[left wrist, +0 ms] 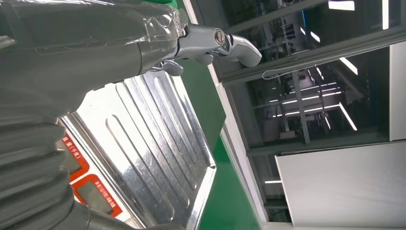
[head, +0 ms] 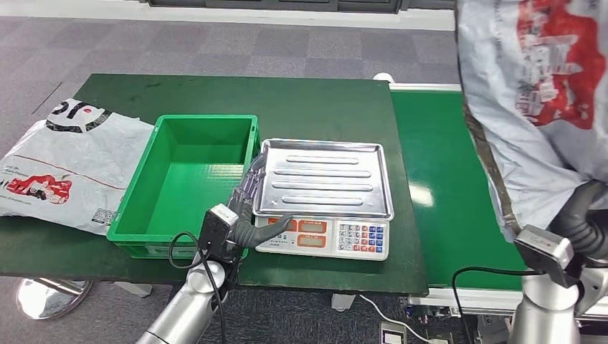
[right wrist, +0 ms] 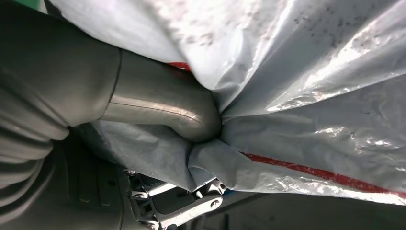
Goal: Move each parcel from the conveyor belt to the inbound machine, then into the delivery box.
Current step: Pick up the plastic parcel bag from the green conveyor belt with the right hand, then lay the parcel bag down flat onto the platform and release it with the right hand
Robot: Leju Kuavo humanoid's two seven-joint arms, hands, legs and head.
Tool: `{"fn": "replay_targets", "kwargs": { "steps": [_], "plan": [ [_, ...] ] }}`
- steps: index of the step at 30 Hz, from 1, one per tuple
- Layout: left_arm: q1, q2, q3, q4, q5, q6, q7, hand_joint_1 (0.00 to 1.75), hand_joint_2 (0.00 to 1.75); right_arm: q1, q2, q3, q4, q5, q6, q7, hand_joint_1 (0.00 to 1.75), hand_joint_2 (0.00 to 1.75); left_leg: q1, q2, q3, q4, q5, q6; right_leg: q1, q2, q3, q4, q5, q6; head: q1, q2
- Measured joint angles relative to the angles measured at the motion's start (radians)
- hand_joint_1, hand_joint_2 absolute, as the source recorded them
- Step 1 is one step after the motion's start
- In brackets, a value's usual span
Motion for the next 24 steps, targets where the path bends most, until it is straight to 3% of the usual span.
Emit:
{"fn": "replay_targets", "kwargs": {
  "steps": [8,10,13,15,19,24],
  "plan": [
    [0.000,-0.002,0.000,0.000,0.000,0.000,0.000,0.00,1.75,-0.012,0.032,0.024,-0.021,0.008,0.009,0.007,1.75,1.75,0.000,0.000,-0.001,0.000,0.000,0.000,0.000,0.000,0.000,0.000,0.000,0.000,0.000,0.000],
    [0.000,-0.001,0.000,0.000,0.001,-0.001,0.000,0.00,1.75,-0.029,0.032,0.040,0.000,0.076,0.075,0.074,1.75,1.75,0.000,0.000,-0.006,-0.001,-0.001,-0.001,0.000,0.000,0.001,0.001,0.000,0.000,0.000,0.000],
    [-0.005,-0.001,0.000,-0.001,0.004,-0.015,0.000,0.00,1.75,-0.167,0.021,0.139,0.222,0.286,0.313,0.286,1.75,1.75,0.000,0.014,-0.005,-0.001,-0.002,-0.002,0.001,0.014,-0.001,0.001,0.003,-0.002,0.000,0.000],
    [-0.014,-0.007,0.000,0.000,0.001,-0.027,0.000,0.00,1.75,-0.258,0.017,0.224,0.424,0.336,0.440,0.355,1.75,1.75,0.000,0.018,-0.001,-0.001,0.002,-0.001,0.001,0.018,-0.004,0.000,0.007,-0.001,0.000,0.000],
    [-0.027,-0.011,0.000,0.009,-0.003,-0.031,0.000,0.00,1.75,-0.357,0.021,0.346,0.731,0.305,0.593,0.356,1.75,1.75,0.001,0.002,-0.008,-0.001,0.013,-0.002,0.001,0.003,-0.011,0.001,0.011,-0.001,0.000,0.000],
    [-0.033,-0.013,0.000,0.021,-0.001,-0.021,0.000,0.00,1.75,-0.426,0.036,0.440,0.965,0.263,0.673,0.371,1.75,1.75,0.002,-0.002,-0.011,-0.002,0.014,-0.004,0.002,-0.001,-0.012,0.002,0.011,-0.002,0.000,0.000]
  ]
}}
